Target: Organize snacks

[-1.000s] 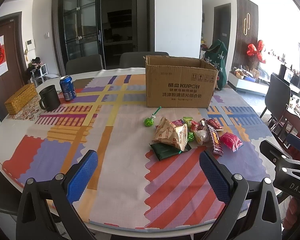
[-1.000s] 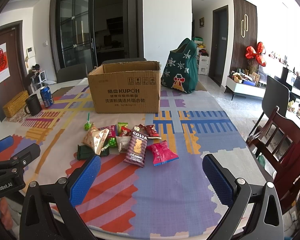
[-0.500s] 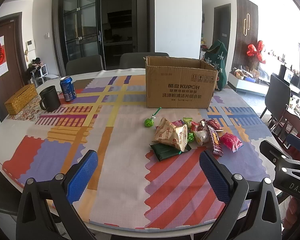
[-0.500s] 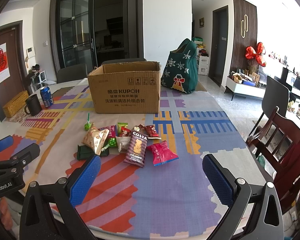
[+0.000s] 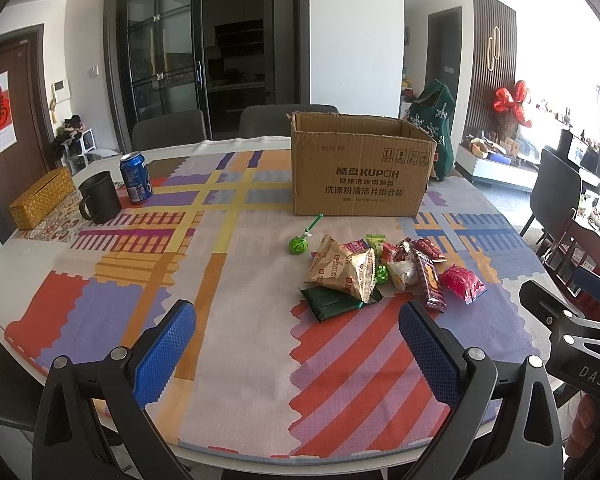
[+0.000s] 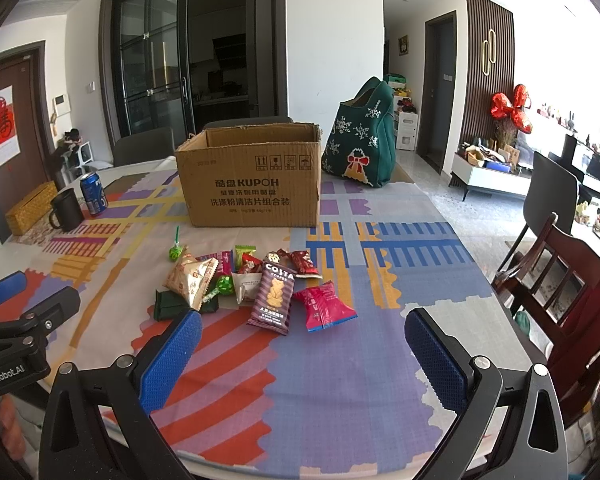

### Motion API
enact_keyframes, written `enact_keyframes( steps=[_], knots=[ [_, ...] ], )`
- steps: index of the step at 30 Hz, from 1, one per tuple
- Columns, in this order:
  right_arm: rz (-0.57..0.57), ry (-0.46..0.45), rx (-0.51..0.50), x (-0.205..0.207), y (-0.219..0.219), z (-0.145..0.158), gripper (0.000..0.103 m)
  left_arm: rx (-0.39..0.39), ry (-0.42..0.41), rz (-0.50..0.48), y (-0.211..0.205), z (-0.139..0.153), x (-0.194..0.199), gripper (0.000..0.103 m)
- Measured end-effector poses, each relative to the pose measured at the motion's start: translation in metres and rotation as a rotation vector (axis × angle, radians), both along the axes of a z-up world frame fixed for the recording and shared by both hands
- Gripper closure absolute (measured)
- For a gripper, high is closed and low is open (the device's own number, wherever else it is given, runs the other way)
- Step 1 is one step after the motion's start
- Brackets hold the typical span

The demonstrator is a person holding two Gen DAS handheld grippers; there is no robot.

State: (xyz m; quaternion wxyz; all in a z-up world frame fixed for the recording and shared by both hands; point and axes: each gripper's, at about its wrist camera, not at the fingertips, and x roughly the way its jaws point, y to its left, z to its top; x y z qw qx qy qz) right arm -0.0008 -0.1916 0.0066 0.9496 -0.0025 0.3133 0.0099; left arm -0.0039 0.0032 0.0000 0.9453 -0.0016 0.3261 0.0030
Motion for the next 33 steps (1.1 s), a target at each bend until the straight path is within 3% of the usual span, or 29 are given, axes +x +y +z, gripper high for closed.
enact_keyframes(
  steps=[17, 33],
  knots=[
    [0.001, 0.004, 0.001, 0.001, 0.000, -0.001, 0.001, 0.001, 0.005, -0.003, 0.000, -0.001, 0.000, 0.000],
    [0.024, 0.056, 0.019, 0.022, 0.002, -0.011, 0.001, 0.042, 0.009, -0.058, -0.014, -0.009, 0.025, 0.000]
  ],
)
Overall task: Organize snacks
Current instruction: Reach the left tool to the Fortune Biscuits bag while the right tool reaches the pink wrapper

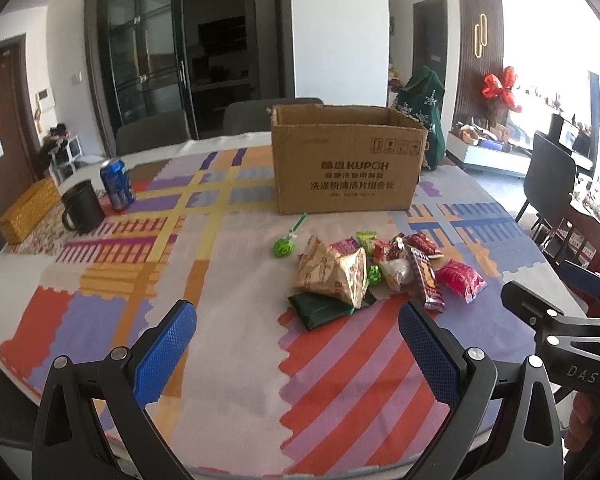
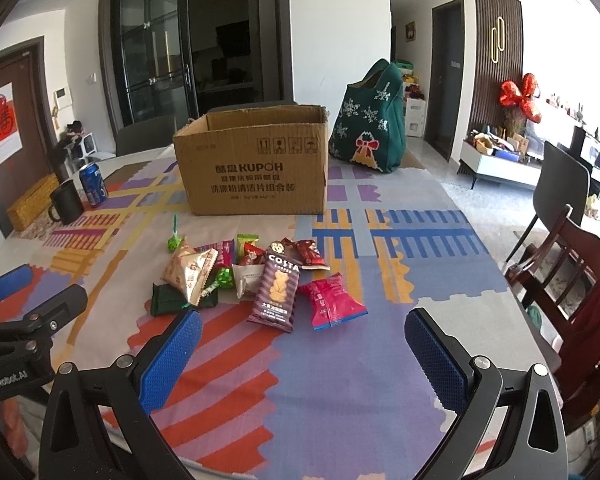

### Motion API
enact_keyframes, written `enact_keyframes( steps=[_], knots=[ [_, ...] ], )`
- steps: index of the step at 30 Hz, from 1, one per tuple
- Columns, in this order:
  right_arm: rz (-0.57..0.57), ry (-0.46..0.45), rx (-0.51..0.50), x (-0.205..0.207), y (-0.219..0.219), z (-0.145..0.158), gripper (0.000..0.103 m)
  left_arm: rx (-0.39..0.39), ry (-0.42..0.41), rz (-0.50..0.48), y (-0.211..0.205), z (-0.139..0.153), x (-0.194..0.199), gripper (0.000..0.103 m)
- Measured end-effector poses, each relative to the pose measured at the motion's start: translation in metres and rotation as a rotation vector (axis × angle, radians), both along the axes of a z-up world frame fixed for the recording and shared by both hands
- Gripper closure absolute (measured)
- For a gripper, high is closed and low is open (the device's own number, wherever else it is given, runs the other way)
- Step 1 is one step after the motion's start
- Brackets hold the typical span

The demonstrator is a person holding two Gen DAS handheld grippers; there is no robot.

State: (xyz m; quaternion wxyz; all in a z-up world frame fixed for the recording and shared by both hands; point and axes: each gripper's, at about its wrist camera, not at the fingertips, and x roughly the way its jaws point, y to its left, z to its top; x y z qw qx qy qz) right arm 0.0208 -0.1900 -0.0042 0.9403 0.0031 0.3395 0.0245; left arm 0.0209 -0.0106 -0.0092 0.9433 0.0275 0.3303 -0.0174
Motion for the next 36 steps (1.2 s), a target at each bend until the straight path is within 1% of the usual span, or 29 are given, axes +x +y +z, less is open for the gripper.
enact_keyframes(
  steps=[3, 8, 11, 15, 22, 29, 36],
  knots=[
    [-0.001, 0.015, 0.007, 0.009, -0.003, -0.004, 0.001, 0.025, -0.020, -0.013, -0.007, 0.000, 0.008, 0.002],
    [-0.022, 0.020, 0.003, 0.025, -0.009, -0.009, 0.001, 0.048, -0.028, -0.027, -0.013, -0.005, 0.028, 0.007],
    [-0.034, 0.020, -0.006, 0.036, -0.013, -0.013, 0.001, 0.041, -0.016, -0.033, -0.015, -0.010, 0.038, 0.012],
    [-0.046, 0.033, -0.020, 0.053, -0.017, -0.021, 0.002, 0.029, 0.009, -0.040, -0.018, -0.019, 0.054, 0.013],
    [-0.048, 0.109, -0.021, 0.079, -0.022, -0.043, 0.012, 0.003, 0.071, -0.050, -0.025, -0.040, 0.083, 0.019],
    [-0.053, 0.198, -0.002, 0.097, -0.029, -0.066, 0.023, -0.009, 0.136, -0.060, -0.031, -0.059, 0.102, 0.023],
    [-0.047, 0.264, -0.005, 0.112, -0.028, -0.082, 0.029, -0.033, 0.200, -0.036, -0.027, -0.077, 0.125, 0.031]
  ],
)
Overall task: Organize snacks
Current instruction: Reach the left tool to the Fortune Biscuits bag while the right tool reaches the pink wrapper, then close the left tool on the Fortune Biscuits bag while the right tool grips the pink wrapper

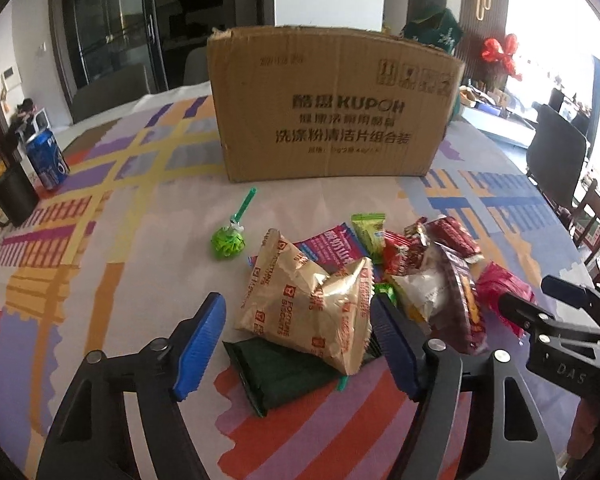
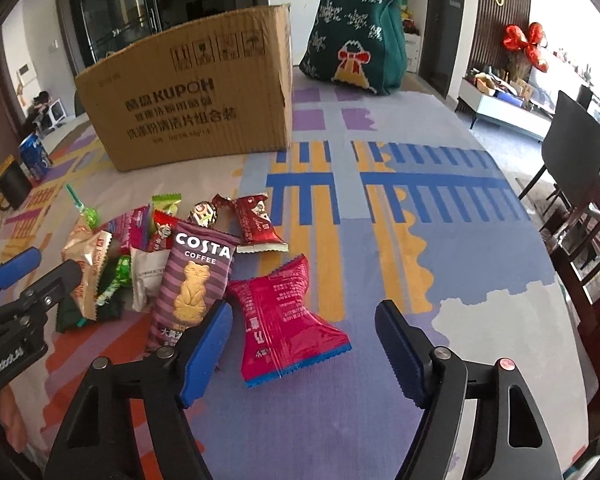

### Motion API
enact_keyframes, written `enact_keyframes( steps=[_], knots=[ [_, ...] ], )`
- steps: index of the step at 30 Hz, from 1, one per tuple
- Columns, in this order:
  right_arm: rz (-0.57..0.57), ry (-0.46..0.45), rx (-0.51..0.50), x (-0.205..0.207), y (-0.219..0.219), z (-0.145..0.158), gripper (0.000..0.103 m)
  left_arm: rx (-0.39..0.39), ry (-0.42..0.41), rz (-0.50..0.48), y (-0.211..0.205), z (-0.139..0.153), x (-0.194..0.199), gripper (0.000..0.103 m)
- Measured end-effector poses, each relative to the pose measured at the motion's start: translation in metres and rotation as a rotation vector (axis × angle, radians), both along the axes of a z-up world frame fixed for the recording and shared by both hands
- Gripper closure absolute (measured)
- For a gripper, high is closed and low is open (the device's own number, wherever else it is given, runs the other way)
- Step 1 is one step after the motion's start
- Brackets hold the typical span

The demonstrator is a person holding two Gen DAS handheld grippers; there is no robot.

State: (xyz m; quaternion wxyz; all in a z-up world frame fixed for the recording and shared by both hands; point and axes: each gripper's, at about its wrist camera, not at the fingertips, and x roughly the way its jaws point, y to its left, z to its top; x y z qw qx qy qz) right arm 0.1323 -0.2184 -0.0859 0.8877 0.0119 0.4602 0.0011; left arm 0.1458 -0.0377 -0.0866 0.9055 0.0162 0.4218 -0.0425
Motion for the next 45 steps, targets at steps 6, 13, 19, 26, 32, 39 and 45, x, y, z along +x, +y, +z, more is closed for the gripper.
enact_keyframes(
  steps=[6, 13, 19, 26, 32, 39, 45],
  knots=[
    [0.010, 0.042, 0.013, 0.010, 0.002, -0.008, 0.038, -0.013, 0.036, -0.008, -0.001, -0.009, 0.011, 0.039],
    [0.009, 0.062, 0.023, 0.012, 0.002, -0.012, 0.058, -0.032, 0.011, -0.014, -0.001, -0.004, 0.009, 0.061],
    [0.012, 0.030, 0.011, 0.007, 0.003, -0.004, 0.064, -0.042, -0.018, -0.035, -0.001, 0.003, 0.003, 0.084],
    [0.022, -0.023, 0.020, -0.003, 0.005, 0.011, 0.064, -0.076, -0.043, -0.050, 0.003, 0.014, -0.008, 0.098],
    [0.055, -0.065, 0.042, -0.012, 0.012, 0.026, 0.064, -0.053, -0.090, -0.064, 0.006, 0.022, -0.022, 0.036],
    [0.114, -0.113, 0.040, -0.014, 0.032, 0.035, 0.064, -0.050, -0.004, -0.025, 0.013, 0.003, -0.005, 0.016],
    [0.139, -0.129, 0.027, -0.007, 0.043, 0.033, 0.064, -0.098, 0.071, -0.017, 0.018, -0.015, 0.013, 0.015]
  ],
)
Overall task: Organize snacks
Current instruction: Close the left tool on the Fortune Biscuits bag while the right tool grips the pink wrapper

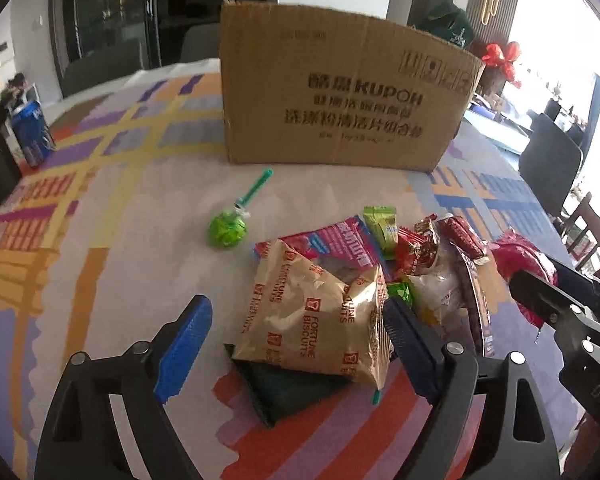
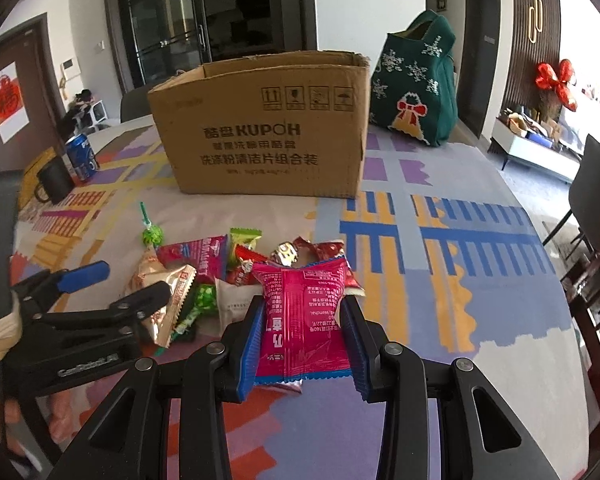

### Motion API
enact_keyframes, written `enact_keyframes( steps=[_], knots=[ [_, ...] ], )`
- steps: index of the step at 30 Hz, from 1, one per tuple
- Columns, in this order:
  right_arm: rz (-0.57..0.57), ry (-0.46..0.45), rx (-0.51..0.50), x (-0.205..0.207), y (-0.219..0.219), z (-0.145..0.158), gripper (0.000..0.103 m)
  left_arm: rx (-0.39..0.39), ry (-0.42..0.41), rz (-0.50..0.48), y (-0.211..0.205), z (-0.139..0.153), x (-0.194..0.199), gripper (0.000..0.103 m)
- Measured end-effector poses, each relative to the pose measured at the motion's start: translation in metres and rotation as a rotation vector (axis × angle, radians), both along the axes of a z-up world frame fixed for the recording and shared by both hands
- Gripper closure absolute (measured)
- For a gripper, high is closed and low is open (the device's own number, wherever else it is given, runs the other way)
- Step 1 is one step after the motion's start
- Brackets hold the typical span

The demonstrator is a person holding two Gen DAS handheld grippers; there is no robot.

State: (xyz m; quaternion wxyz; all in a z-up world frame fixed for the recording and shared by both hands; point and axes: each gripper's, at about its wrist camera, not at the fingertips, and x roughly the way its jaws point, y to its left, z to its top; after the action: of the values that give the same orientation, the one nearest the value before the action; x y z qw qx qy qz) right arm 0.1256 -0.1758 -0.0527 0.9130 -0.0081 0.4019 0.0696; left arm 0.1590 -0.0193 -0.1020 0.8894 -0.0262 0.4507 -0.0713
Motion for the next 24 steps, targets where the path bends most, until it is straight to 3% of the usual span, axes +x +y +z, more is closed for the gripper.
enact_keyframes(
  steps=[3, 4, 7, 11, 24],
  knots=[
    [0.012, -0.003, -0.002, 0.004, 0.004, -0.001, 0.064, -0.054, 0.030, 0.001, 0.004, -0.006, 0.002, 0.023],
    [0.015, -0.003, -0.002, 0.005, 0.005, -0.001, 0.064, -0.074, 0.039, 0.007, 0.006, -0.007, 0.002, 0.035],
    [0.021, 0.000, 0.001, 0.007, 0.008, -0.002, 0.064, -0.103, 0.040, 0.003, 0.009, -0.005, 0.001, 0.049],
    [0.029, 0.005, 0.013, 0.009, 0.010, -0.002, 0.064, -0.106, 0.013, 0.004, 0.011, 0.006, -0.006, 0.057],
    [0.051, -0.047, 0.058, 0.011, 0.013, 0.021, 0.064, -0.066, -0.110, -0.036, 0.005, 0.059, -0.010, 0.057]
  ],
)
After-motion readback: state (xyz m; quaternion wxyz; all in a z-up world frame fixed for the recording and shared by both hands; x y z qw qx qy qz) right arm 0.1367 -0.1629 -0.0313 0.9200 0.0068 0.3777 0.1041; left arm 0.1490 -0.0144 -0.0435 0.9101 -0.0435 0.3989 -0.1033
